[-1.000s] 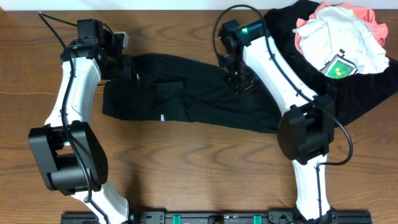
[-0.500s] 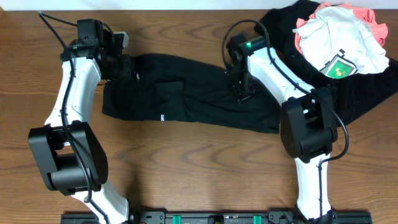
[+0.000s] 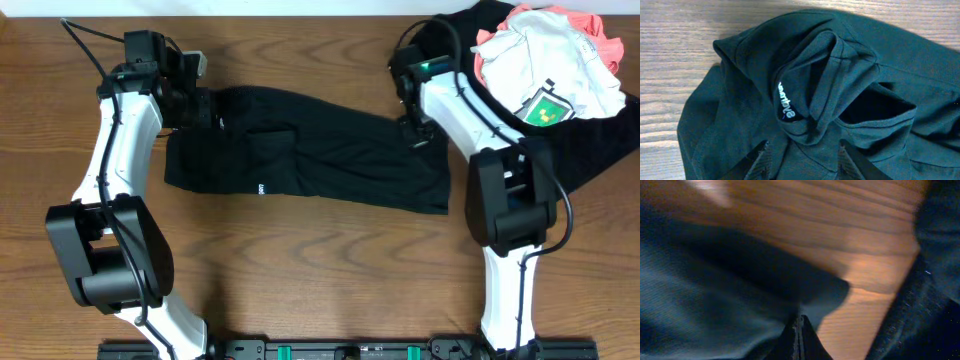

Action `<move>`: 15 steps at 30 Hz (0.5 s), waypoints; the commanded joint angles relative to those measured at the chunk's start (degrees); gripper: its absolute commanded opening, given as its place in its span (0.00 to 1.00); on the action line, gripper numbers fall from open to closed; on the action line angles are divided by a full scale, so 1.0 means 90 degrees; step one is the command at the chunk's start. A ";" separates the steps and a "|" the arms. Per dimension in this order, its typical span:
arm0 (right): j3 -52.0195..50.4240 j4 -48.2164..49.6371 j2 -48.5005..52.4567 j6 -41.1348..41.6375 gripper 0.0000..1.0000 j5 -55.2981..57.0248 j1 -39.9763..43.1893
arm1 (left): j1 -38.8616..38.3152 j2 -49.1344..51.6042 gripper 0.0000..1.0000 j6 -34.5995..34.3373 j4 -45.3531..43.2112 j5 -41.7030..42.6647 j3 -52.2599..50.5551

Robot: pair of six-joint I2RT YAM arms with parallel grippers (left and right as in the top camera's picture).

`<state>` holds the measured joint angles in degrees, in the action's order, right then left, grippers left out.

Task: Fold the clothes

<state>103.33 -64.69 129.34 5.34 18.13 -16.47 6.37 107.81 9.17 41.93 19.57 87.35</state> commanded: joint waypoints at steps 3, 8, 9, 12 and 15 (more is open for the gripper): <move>0.0240 -0.0180 -0.0437 0.0546 0.01 0.0262 0.0010 | 0.0039 0.0024 0.43 -0.0017 -0.0002 0.0080 -0.0027; 0.0236 -0.0602 -0.0758 0.0549 0.01 -0.0466 0.0039 | 0.0039 0.0070 0.43 0.0002 -0.0002 0.0080 -0.0041; 0.0211 -0.0673 -0.0755 0.0554 0.01 -0.0639 0.0070 | 0.0039 0.0075 0.43 0.0005 -0.0007 0.0080 -0.0068; -0.0070 -0.0588 -0.0750 0.0896 0.01 -0.0760 0.0172 | 0.0039 0.0112 0.43 0.0007 -0.0007 0.0080 -0.0153; -0.0355 -0.0306 -0.0750 0.0974 0.01 -0.1042 0.0294 | 0.0039 0.0185 0.43 0.0192 0.0000 0.0078 -0.0209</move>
<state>102.72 -68.58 123.02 11.27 12.49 -15.99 6.37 107.98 9.19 41.93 19.57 86.61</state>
